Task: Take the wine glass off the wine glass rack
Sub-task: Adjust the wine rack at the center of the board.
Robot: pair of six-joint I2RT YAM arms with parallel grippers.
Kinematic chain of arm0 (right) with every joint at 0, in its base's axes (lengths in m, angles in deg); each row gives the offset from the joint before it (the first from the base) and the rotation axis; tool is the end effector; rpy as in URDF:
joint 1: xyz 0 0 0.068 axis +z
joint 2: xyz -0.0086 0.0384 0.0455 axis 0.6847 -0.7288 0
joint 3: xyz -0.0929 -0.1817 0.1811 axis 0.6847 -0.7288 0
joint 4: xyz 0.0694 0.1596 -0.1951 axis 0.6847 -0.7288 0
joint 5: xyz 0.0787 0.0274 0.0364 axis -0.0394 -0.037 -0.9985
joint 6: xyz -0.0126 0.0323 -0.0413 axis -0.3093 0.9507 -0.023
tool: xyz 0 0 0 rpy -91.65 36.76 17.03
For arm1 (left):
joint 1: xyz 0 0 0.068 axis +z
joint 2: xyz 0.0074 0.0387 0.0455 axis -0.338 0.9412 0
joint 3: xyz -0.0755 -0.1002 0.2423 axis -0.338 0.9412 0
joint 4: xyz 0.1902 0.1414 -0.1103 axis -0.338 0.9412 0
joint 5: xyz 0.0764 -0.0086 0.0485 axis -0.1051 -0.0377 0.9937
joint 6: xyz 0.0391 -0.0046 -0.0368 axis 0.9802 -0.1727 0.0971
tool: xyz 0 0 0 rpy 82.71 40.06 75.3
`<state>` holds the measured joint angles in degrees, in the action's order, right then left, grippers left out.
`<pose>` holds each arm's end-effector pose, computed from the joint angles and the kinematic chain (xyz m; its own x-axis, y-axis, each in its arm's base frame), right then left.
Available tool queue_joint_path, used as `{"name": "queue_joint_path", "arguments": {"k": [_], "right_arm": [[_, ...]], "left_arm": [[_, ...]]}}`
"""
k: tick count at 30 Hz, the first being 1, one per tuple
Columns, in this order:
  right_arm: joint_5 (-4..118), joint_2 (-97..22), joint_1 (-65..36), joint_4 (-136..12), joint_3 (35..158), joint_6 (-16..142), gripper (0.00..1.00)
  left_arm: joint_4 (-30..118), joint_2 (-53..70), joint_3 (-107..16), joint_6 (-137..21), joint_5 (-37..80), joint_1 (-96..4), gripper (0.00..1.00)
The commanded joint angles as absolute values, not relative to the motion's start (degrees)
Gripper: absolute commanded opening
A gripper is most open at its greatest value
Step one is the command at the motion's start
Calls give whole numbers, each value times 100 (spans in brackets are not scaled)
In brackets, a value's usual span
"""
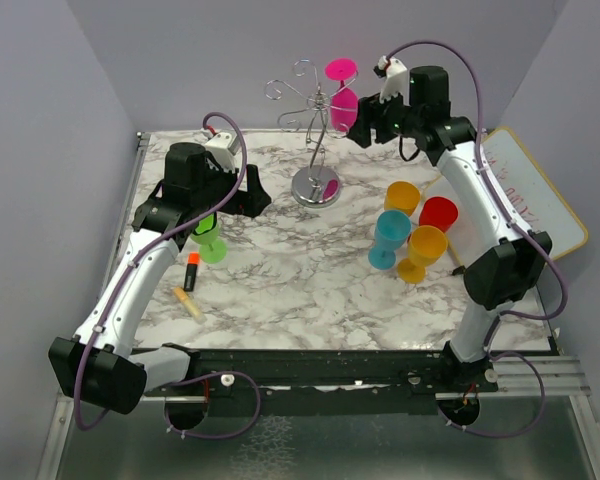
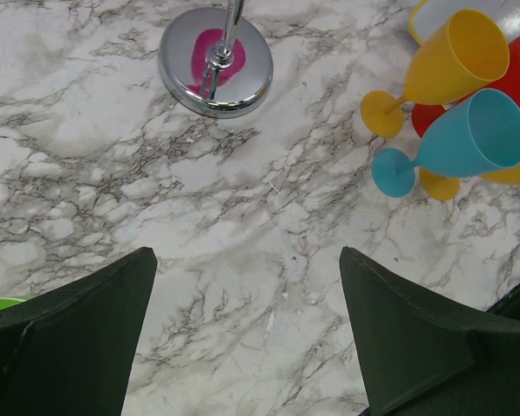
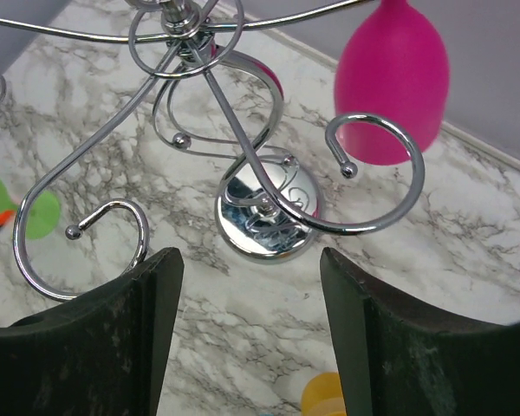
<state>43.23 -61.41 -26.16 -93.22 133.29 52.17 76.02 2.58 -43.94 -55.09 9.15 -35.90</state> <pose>0.3975 0.1355 0.4157 -0.3548 -0.1744 -0.9185 -0.6177 0.7812 0.0903 0.2499 -0.0852 0.3766 -0.5323 0.0090 -0.8465 0.4823 0.8250 -0.2945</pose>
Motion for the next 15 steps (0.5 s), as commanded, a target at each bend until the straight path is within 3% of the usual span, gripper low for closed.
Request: {"name": "queue_joint_path", "arguments": {"k": [1,15], "right_arm": [[4488,-6121,-2314,-9586,13454,5732,69],[5632,-5364,-1580,-8471,12299,7514,68]], "left_arm": [[7529,151,-4340,-5493,779,-3584,88],[7534,86,-4296,-5497,781,-3584,88]]}}
